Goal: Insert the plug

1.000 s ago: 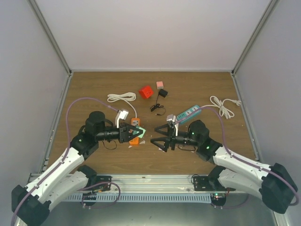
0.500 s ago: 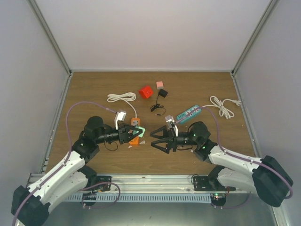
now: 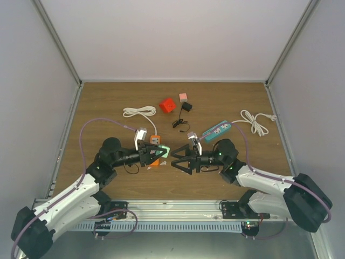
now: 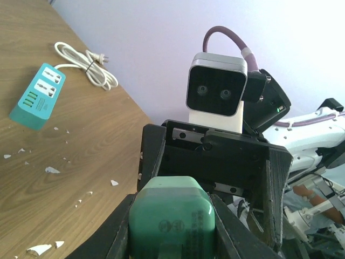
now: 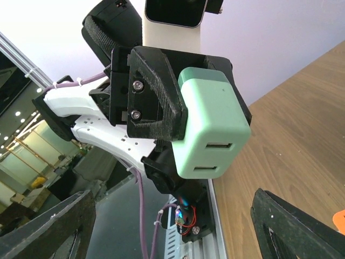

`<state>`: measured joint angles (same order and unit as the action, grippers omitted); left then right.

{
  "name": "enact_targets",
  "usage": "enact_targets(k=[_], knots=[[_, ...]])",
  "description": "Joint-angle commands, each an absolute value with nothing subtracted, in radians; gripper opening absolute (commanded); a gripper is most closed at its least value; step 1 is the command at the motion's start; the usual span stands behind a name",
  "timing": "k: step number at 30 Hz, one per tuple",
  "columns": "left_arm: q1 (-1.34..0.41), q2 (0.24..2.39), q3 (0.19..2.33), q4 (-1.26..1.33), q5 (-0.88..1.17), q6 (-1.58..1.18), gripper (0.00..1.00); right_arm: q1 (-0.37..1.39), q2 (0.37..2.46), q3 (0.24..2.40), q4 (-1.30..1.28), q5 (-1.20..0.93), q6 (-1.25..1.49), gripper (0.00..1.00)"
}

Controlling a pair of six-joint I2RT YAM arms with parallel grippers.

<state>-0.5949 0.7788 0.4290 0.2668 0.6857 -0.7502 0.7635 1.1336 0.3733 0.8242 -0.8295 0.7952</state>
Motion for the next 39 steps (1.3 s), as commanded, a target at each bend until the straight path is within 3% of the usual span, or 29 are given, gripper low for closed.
enact_targets(k=[1, 8, 13, 18, 23, 26, 27, 28, 30, 31, 33, 39], knots=[[-0.627, 0.797, 0.447, 0.368, 0.637, -0.747, 0.0, 0.768, 1.144, 0.402, 0.862, -0.816, 0.805, 0.81], [-0.693, 0.828, 0.448, 0.424, 0.587, -0.75, 0.0, 0.77, 1.169, 0.4, 0.881, -0.807, 0.821, 0.77], [-0.733, 0.866, 0.445, 0.458, 0.556, -0.755, 0.0, 0.77, 1.17, 0.399, 0.884, -0.803, 0.822, 0.63], [-0.742, 0.888, 0.45, 0.467, 0.556, -0.755, 0.0, 0.77, 1.159, 0.396, 0.874, -0.795, 0.816, 0.38], [-0.742, 0.864, 0.464, 0.425, 0.534, -0.742, 0.0, 0.77, 1.148, 0.397, 0.853, -0.791, 0.805, 0.03], [-0.74, 0.837, 0.494, 0.349, 0.514, -0.708, 0.01, 0.769, 1.138, 0.394, 0.84, -0.792, 0.792, 0.0], [-0.735, 0.827, 0.51, 0.316, 0.515, -0.695, 0.08, 0.769, 1.133, 0.395, 0.828, -0.79, 0.785, 0.0], [-0.728, 0.819, 0.527, 0.278, 0.52, -0.68, 0.25, 0.768, 1.127, 0.396, 0.813, -0.789, 0.773, 0.0], [-0.712, 0.803, 0.57, 0.188, 0.514, -0.657, 0.8, 0.767, 1.108, 0.402, 0.764, -0.779, 0.747, 0.0], [-0.704, 0.798, 0.594, 0.128, 0.503, -0.647, 0.94, 0.766, 1.101, 0.406, 0.731, -0.771, 0.729, 0.0], [-0.683, 0.796, 0.634, 0.021, 0.5, -0.623, 0.99, 0.761, 1.085, 0.419, 0.647, -0.762, 0.694, 0.0], [-0.649, 0.782, 0.674, -0.126, 0.645, -0.548, 0.99, 0.758, 1.07, 0.463, 0.465, -0.829, 0.597, 0.0]])
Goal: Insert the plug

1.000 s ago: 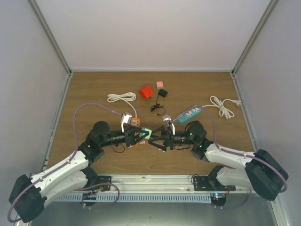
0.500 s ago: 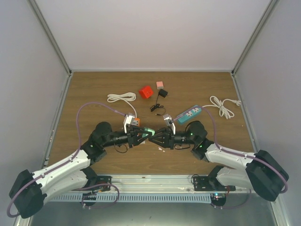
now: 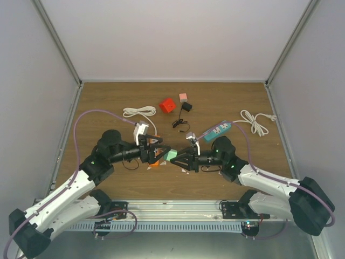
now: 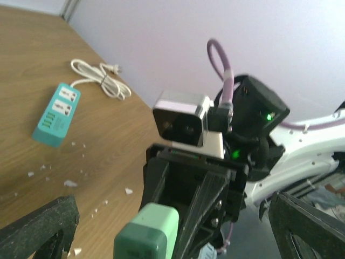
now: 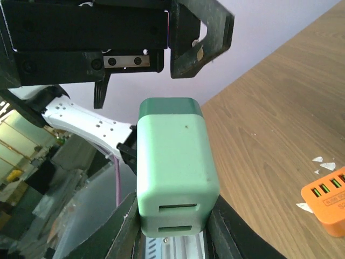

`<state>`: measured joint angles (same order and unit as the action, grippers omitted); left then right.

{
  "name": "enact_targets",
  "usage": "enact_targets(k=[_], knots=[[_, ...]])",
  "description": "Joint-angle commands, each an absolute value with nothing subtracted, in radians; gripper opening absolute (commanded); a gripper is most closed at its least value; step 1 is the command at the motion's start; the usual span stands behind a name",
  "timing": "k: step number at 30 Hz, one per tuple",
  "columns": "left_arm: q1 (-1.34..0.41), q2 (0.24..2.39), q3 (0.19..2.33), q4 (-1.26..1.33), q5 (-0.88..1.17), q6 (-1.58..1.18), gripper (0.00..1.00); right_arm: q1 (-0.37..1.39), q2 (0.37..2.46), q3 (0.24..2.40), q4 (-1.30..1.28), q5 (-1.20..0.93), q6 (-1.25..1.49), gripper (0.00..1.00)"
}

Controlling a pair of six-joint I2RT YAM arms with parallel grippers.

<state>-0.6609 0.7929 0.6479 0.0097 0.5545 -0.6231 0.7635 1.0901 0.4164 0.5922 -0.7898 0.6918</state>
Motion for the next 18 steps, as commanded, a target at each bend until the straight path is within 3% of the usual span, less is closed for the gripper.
enact_targets(k=[1, 12, 15, 18], knots=[[-0.648, 0.782, 0.677, -0.143, 0.664, -0.537, 0.98, 0.758, 1.068, 0.466, 0.455, -0.834, 0.586, 0.0], [-0.647, 0.8, 0.633, -0.203, 0.684, -0.512, 0.89, 0.758, 1.07, 0.498, 0.422, -0.884, 0.542, 0.0], [-0.647, 0.81, 0.623, -0.168, 0.727, -0.509, 0.77, 0.758, 1.077, 0.503, 0.419, -0.89, 0.539, 0.01], [-0.647, 0.828, 0.605, -0.123, 0.771, -0.507, 0.54, 0.758, 1.081, 0.505, 0.416, -0.893, 0.536, 0.0]])
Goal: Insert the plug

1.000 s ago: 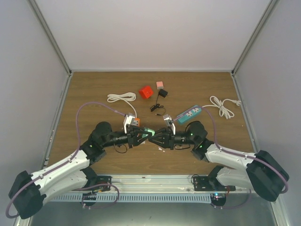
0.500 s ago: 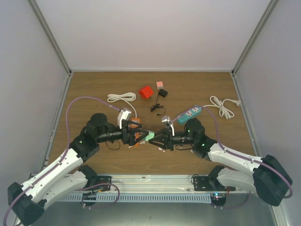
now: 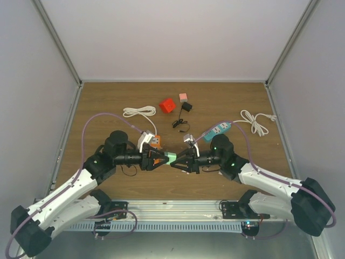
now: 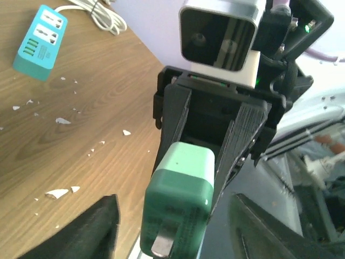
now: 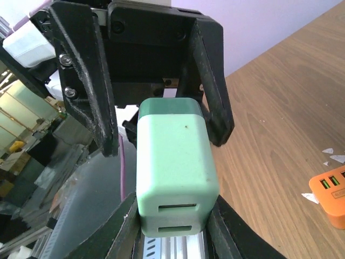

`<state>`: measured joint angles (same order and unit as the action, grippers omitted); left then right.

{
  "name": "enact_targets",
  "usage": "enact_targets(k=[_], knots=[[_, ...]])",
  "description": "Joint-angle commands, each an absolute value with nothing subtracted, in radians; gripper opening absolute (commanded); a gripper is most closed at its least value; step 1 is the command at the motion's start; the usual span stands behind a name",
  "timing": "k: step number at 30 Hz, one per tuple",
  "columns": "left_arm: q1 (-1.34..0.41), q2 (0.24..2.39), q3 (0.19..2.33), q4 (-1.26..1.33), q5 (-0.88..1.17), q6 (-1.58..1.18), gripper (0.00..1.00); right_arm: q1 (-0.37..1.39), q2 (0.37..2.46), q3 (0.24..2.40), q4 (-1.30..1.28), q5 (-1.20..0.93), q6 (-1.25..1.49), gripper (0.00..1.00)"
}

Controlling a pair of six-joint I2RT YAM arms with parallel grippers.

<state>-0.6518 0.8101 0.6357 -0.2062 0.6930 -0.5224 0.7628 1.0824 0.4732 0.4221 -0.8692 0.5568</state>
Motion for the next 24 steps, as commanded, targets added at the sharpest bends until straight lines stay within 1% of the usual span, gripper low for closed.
enact_targets(k=[1, 4, 5, 6, 7, 8, 9, 10, 11, 12, 15, 19, 22, 24], knots=[[-0.647, 0.834, 0.597, -0.101, 0.787, -0.506, 0.42, 0.758, 1.082, 0.506, 0.416, -0.892, 0.535, 0.0], [-0.648, 0.851, 0.573, -0.056, 0.831, -0.506, 0.17, 0.757, 1.086, 0.509, 0.415, -0.89, 0.533, 0.0], [-0.647, 0.856, 0.569, -0.04, 0.839, -0.508, 0.01, 0.758, 1.088, 0.51, 0.414, -0.889, 0.533, 0.01], [-0.648, 0.852, 0.561, -0.032, 0.829, -0.51, 0.0, 0.758, 1.089, 0.512, 0.414, -0.887, 0.534, 0.01], [-0.647, 0.84, 0.554, -0.028, 0.808, -0.513, 0.0, 0.758, 1.09, 0.513, 0.414, -0.885, 0.536, 0.04], [-0.647, 0.816, 0.551, -0.03, 0.771, -0.515, 0.0, 0.757, 1.091, 0.512, 0.416, -0.878, 0.539, 0.21], [-0.647, 0.774, 0.549, -0.035, 0.737, -0.515, 0.0, 0.758, 1.092, 0.508, 0.423, -0.872, 0.547, 0.48], [-0.647, 0.739, 0.549, -0.043, 0.697, -0.515, 0.0, 0.758, 1.087, 0.498, 0.437, -0.861, 0.556, 0.7], [-0.647, 0.697, 0.547, -0.048, 0.663, -0.512, 0.0, 0.758, 1.081, 0.482, 0.471, -0.853, 0.575, 0.83], [-0.647, 0.655, 0.546, -0.05, 0.621, -0.513, 0.0, 0.756, 1.074, 0.457, 0.512, -0.84, 0.607, 0.88], [-0.646, 0.557, 0.529, -0.055, 0.54, -0.53, 0.0, 0.752, 1.046, 0.354, 0.714, -0.786, 0.718, 0.89], [-0.644, 0.525, 0.496, -0.023, 0.558, -0.56, 0.0, 0.751, 1.059, 0.245, 1.02, -0.745, 0.861, 0.87], [-0.644, 0.545, 0.484, -0.003, 0.581, -0.568, 0.0, 0.751, 1.085, 0.212, 1.156, -0.752, 0.912, 0.85], [-0.644, 0.558, 0.477, -0.003, 0.594, -0.571, 0.0, 0.753, 1.084, 0.214, 1.188, -0.757, 0.915, 0.84]])
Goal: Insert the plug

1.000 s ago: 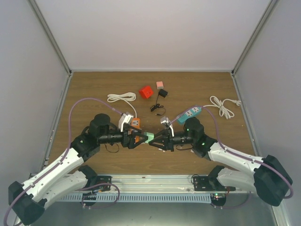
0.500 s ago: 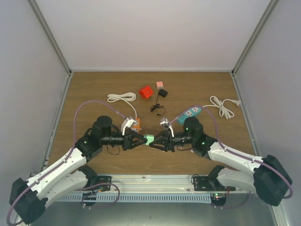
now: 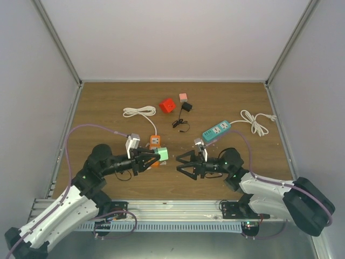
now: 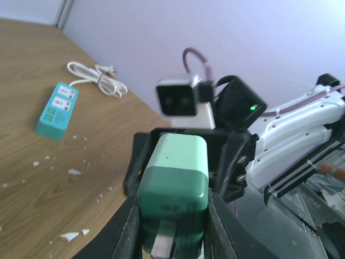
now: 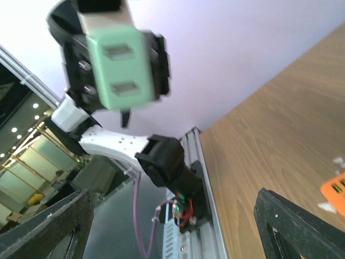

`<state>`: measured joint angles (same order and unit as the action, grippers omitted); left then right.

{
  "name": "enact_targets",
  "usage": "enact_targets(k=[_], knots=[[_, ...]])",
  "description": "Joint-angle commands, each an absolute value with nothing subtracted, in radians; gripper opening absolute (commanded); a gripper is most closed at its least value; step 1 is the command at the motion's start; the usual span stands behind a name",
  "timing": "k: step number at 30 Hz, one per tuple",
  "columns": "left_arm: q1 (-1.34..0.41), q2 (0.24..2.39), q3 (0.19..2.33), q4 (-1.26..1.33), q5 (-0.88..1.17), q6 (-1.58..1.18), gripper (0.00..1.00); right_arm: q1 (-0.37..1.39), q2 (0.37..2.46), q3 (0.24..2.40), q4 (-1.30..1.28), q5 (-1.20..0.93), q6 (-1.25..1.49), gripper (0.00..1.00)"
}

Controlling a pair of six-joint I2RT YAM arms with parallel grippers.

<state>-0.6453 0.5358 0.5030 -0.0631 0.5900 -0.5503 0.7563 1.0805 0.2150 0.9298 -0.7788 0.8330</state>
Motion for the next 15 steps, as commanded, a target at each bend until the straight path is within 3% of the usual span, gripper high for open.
enact_targets(k=[1, 6, 15], knots=[[-0.644, 0.566, 0.475, 0.026, 0.599, -0.573, 0.0, 0.755, 1.079, 0.215, 1.2, -0.758, 0.915, 0.84], [-0.644, 0.595, 0.463, 0.084, 0.632, -0.583, 0.0, 0.773, 1.024, 0.284, 1.048, -0.736, 0.824, 0.83], [-0.644, 0.674, 0.434, 0.214, 0.691, -0.618, 0.0, 0.777, 1.108, 0.333, 1.037, -0.753, 0.826, 0.81]])
